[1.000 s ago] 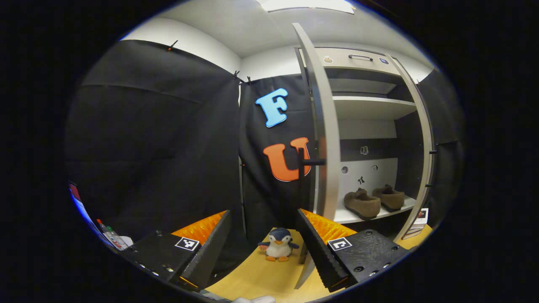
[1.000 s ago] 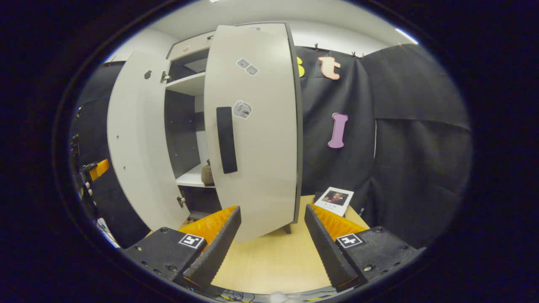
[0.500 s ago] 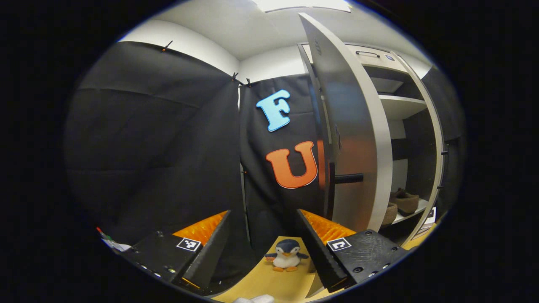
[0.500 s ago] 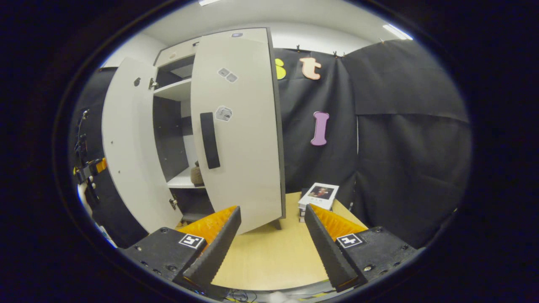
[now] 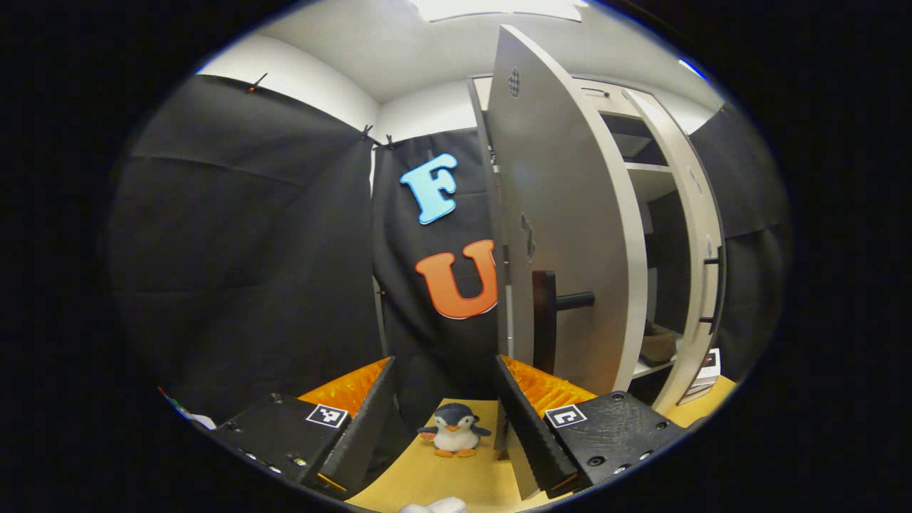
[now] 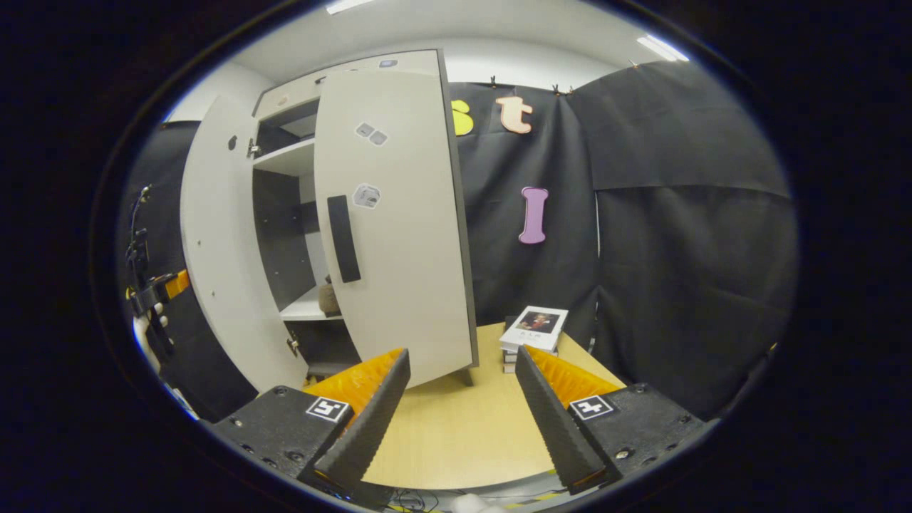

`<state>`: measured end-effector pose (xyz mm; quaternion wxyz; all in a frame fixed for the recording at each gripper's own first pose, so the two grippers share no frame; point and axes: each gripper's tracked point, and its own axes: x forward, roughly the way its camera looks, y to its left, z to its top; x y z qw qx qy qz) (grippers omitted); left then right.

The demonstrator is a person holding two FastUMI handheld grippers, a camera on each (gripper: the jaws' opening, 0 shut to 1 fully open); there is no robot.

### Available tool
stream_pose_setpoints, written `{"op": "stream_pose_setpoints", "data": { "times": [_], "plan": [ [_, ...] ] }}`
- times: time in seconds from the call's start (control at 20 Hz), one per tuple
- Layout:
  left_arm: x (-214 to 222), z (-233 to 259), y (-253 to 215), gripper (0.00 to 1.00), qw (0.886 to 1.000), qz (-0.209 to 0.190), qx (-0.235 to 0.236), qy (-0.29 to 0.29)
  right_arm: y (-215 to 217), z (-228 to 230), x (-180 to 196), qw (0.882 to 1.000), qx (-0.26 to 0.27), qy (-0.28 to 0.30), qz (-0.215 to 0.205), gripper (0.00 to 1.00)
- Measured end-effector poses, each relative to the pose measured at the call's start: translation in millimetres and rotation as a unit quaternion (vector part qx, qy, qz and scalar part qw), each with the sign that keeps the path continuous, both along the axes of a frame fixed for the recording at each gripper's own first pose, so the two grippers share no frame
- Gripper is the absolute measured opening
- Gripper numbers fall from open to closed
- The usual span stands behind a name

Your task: Grab one shoe with the right hand and put it into the shoe cabinet, grab the other shoe with the left hand and put it into the shoe cabinet; then close the right door with the right hand and the left door with the left hand.

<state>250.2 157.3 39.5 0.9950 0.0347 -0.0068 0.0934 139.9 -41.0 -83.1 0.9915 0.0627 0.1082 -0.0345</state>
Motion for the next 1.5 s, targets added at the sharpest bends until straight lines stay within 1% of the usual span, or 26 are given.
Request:
{"op": "stream_pose_setpoints", "data": {
  "times": [0.05,0.1,0.2,0.25,0.3,0.35,0.4,0.5,0.65,0.7,0.75,0.8,1.1,1.15,1.2,1.25,1.3,1.35,1.4,1.45,1.5],
  "plan": [
    [3.1,-0.1,-14.5,0.95,1.0,-0.016,-0.001,0.001,-2.8,0.4,-1.8,1.0,0.0,0.0,-0.002,0.98],
    [6.7,-0.4,-30.5,0.85,1.0,-0.031,-0.004,0.001,-5.0,1.2,-3.6,1.0,0.001,-0.001,-0.003,0.98],
    [15.5,-0.6,-59.0,0.85,0.999,-0.054,-0.006,0.007,-8.7,2.4,-6.2,1.0,0.007,-0.001,-0.005,0.98],
    [21.8,-0.3,-71.5,0.95,0.998,-0.061,-0.005,0.009,-11.0,2.3,-7.9,1.0,0.008,-0.001,-0.005,0.98],
    [25.8,0.2,-83.1,1.0,0.998,-0.069,-0.005,0.012,-13.0,4.5,-9.0,1.0,0.009,-0.003,-0.005,0.98],
    [28.2,0.1,-93.5,0.94,0.997,-0.074,-0.002,0.014,-17.0,6.0,-10.0,1.0,0.007,-0.005,-0.006,0.98],
    [26.6,1.4,-100.3,0.97,0.997,-0.075,0.0,0.013,-20.0,9.0,-11.7,1.0,0.005,-0.007,-0.006,0.98],
    [18.0,4.3,-110.7,0.96,0.997,-0.074,0.001,0.009,-27.6,13.3,-15.7,1.0,0.002,-0.011,-0.006,0.98],
    [-1.7,0.6,-125.3,0.96,0.997,-0.068,0.004,0.02,-39.6,21.5,-19.8,1.0,0.009,-0.017,0.001,0.98],
    [-11.7,-0.9,-129.7,0.96,0.997,-0.067,0.001,0.024,-44.0,23.8,-21.4,1.0,0.011,-0.018,0.004,0.98],
    [-22.8,-3.0,-135.8,1.0,0.997,-0.067,-0.004,0.029,-47.9,26.0,-23.1,1.0,0.012,-0.019,0.008,0.98],
    [-34.9,-4.0,-141.3,0.96,0.997,-0.065,-0.008,0.033,-51.7,28.1,-25.9,1.0,0.011,-0.02,0.011,0.98],
    [-122.9,1.6,-184.2,0.96,0.997,-0.057,-0.026,0.045,-72.4,47.8,-53.7,0.998,0.001,-0.042,0.041,0.98],
    [-139.1,4.3,-191.3,0.96,0.997,-0.055,-0.027,0.043,-77.1,53.5,-60.9,0.998,-0.001,-0.051,0.047,0.95],
    [-155.7,7.5,-197.5,0.96,0.998,-0.051,-0.025,0.04,-81.0,57.4,-67.6,0.997,-0.002,-0.057,0.05,0.98],
    [-172.4,9.8,-204.3,0.96,0.998,-0.046,-0.022,0.04,-84.8,59.7,-75.1,0.997,-0.004,-0.062,0.056,0.98],
    [-188.6,10.5,-211.7,0.96,0.998,-0.045,-0.021,0.042,-88.2,60.7,-82.7,0.996,-0.005,-0.061,0.063,0.94],
    [-205.8,10.2,-220.1,0.96,0.998,-0.044,-0.019,0.043,-90.6,60.4,-90.3,0.995,-0.006,-0.063,0.071,0.98],
    [-222.1,10.3,-227.8,0.96,0.998,-0.043,-0.016,0.043,-93.3,60.9,-97.5,0.995,-0.006,-0.065,0.079,0.95],
    [-237.5,8.2,-233.6,0.96,0.998,-0.039,-0.013,0.045,-95.5,60.5,-104.6,0.994,-0.006,-0.068,0.085,0.95],
    [-251.0,7.0,-237.1,0.96,0.998,-0.033,-0.011,0.045,-97.8,60.1,-109.7,0.994,-0.006,-0.069,0.088,0.98]
  ]
}}
